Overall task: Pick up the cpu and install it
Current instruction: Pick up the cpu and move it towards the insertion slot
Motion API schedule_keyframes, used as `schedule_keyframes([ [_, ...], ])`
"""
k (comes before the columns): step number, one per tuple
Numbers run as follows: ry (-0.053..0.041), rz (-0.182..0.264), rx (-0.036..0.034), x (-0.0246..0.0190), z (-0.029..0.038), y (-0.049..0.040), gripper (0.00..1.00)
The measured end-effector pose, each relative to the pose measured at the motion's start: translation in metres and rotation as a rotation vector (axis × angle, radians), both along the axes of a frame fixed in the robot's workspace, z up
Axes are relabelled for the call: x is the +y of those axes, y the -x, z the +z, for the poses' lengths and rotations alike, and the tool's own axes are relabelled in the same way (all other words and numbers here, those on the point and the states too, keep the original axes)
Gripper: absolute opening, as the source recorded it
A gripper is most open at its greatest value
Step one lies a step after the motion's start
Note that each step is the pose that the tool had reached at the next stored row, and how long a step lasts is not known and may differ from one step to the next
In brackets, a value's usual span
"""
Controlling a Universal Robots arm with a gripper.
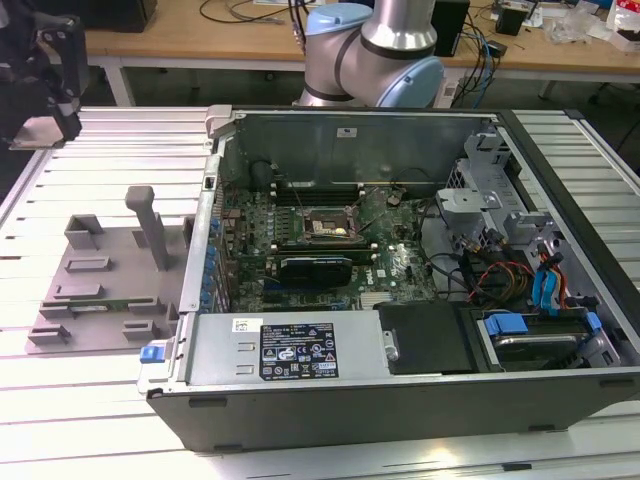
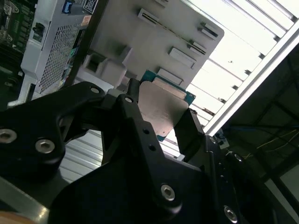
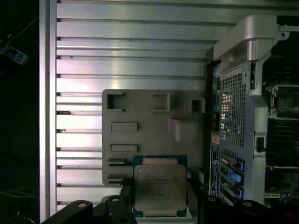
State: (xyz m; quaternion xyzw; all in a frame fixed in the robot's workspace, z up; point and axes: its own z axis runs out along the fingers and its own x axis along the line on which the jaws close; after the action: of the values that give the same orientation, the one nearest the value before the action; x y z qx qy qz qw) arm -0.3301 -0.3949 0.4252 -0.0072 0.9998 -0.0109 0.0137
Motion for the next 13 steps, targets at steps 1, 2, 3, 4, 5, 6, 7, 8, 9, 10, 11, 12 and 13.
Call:
schedule_keyframes([
  [1,0.0,0.0,0.0001,0.0,0.0,-0.0026,0.55],
  [2,0.0,0.0,0.0002,0.0,-0.0001,-0.0071,0.55],
  [3,0.0,0.0,0.0003,0.0,-0.0001,-0.0094,0.55],
  [4,0.0,0.0,0.0003,0.0,-0.0001,-0.0111,0.55],
  [5,0.0,0.0,0.0004,0.0,-0.0001,-0.0142,0.55],
  [6,0.0,0.0,0.0003,0.0,-0.0001,-0.0167,0.55],
  [7,0.0,0.0,0.0004,0.0,-0.0001,-0.0185,0.55],
  [8,0.0,0.0,0.0004,0.0,-0.0001,-0.0199,0.55],
  [9,0.0,0.0,0.0004,0.0,-0.0001,-0.0215,0.55],
  [10,0.0,0.0,0.0003,0.0,-0.0001,-0.0227,0.55],
  [11,-0.0001,0.0,0.0003,0.0,-0.0002,-0.0239,0.55],
  [12,0.0,0.0,0.0003,0.0,-0.0002,-0.025,0.55],
  [13,0.0,0.0,0.0004,0.0,-0.0002,-0.0269,0.55],
])
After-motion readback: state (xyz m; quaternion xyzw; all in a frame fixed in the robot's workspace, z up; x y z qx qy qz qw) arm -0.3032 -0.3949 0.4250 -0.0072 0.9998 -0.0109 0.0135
